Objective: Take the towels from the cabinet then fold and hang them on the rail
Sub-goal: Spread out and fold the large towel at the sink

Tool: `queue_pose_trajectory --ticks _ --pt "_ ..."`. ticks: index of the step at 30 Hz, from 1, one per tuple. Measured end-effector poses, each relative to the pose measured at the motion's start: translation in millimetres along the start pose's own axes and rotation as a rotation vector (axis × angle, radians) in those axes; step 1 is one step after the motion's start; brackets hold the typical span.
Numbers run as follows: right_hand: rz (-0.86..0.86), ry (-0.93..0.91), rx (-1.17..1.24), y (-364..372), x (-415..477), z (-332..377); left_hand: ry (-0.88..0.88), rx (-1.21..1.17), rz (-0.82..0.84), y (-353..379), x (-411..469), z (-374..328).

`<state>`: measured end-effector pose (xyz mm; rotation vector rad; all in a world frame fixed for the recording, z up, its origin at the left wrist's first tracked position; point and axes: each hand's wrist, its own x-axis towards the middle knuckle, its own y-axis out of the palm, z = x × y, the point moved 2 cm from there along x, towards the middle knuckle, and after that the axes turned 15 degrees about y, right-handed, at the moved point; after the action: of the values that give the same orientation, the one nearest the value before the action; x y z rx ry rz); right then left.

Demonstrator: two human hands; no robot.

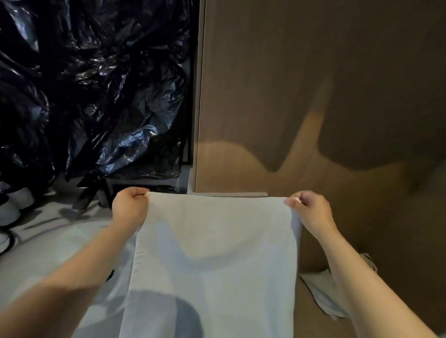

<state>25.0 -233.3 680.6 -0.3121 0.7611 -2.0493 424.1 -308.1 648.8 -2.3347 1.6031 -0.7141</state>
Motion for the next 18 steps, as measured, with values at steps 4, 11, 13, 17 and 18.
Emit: queue_pose_trajectory --ticks 4,11,13,17,18 --pt "0.023 0.053 -0.050 35 37 -23 -0.018 0.062 0.021 33 11 34" --pt "-0.044 0.148 -0.072 69 65 -49 -0.108 0.083 0.043 73 28 58" --pt "0.015 0.199 -0.071 75 68 -54 -0.039 0.129 0.105 79 25 64" --pt "0.106 0.279 -0.013 79 57 -66 0.227 0.294 0.251 82 5 49" --pt "0.107 0.280 -0.009 78 51 -70 0.270 0.283 0.280 83 -4 42"
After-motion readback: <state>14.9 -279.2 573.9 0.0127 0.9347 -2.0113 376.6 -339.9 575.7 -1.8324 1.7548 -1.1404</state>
